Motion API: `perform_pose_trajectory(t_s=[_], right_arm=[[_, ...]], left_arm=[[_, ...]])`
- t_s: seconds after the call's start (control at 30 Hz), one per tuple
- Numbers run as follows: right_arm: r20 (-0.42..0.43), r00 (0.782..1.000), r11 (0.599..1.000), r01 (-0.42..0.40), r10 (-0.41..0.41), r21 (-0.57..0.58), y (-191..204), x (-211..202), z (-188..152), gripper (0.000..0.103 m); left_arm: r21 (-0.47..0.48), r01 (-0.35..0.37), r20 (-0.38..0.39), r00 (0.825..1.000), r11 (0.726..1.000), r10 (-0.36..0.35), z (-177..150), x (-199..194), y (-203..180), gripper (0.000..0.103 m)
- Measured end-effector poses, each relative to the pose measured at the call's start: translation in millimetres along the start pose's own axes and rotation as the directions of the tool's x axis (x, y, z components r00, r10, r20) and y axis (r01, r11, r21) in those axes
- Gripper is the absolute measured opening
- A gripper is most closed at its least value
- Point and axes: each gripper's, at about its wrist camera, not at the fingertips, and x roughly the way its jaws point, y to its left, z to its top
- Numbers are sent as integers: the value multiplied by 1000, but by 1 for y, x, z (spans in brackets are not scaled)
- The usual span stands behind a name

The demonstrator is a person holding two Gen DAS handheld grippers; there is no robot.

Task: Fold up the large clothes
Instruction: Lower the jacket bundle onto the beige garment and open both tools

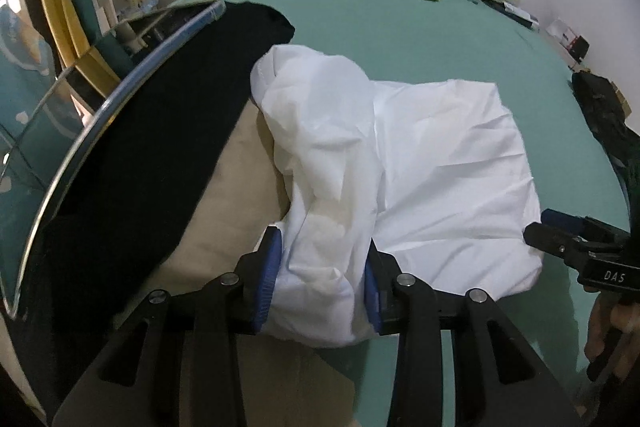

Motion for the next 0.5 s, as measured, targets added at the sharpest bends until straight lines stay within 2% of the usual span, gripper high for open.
perform_pose_trajectory(t_s=[0.27,0.5], right_arm=[[-33,999,1000,5,-5,-10,-4,-20,-21,81],[-32,999,1000,9,-9,10,-16,-47,-46,81]], left_arm=[[-63,-47,73,996,997,52,-15,-36,-2,39],[-65,-24,84,996,998,29,-40,-64,-20,39]])
